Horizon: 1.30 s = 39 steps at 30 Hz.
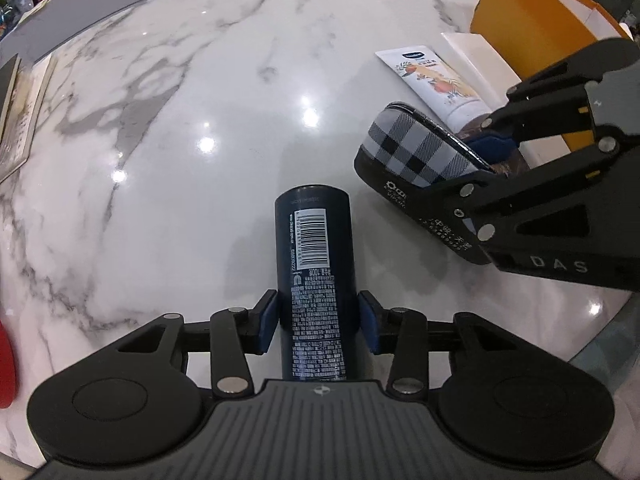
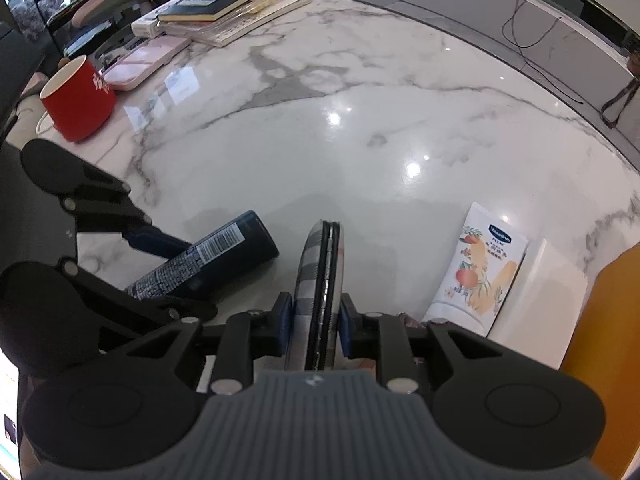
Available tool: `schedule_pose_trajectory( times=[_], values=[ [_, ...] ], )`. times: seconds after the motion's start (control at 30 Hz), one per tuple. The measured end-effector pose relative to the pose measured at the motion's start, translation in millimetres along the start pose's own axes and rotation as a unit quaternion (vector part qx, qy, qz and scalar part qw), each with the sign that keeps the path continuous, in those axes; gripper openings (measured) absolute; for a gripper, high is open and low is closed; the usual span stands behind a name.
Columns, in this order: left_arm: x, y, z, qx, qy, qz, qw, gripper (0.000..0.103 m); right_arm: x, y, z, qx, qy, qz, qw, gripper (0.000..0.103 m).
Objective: Organize rigid objects
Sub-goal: 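Carry the spray can and plaid case over the orange shoebox with both tools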
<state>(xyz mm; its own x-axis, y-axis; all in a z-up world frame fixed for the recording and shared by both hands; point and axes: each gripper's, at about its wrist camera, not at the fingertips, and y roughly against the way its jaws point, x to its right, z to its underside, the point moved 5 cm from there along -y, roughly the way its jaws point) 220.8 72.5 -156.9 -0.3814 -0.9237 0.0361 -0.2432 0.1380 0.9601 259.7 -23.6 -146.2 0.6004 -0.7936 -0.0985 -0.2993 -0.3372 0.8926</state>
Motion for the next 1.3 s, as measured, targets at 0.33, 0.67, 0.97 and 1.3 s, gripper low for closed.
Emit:
schedule_pose_trajectory(
  times=[0.33,0.67,0.97,1.3],
  values=[
    [3,41,-10,0.065,0.048,0.014,0.9967,0.047,-7,34,2,0.044,-0.006,0.019,0.999,0.018],
    [50,126,-52,0.150,0.046,0.050,0.9864,0.047,23,133,4,0.121,-0.028,0.067,0.990,0.018],
    [134,145,-104,0.169,0.008,0.113,0.9791,0.047,85,211,47,0.128,-0.077,0.145,0.978,0.018],
    [215,80,-155,0.124,-0.025,0.151,0.9803,0.047,176,197,123,0.059,-0.171,0.184,0.966,0.018]
  ],
)
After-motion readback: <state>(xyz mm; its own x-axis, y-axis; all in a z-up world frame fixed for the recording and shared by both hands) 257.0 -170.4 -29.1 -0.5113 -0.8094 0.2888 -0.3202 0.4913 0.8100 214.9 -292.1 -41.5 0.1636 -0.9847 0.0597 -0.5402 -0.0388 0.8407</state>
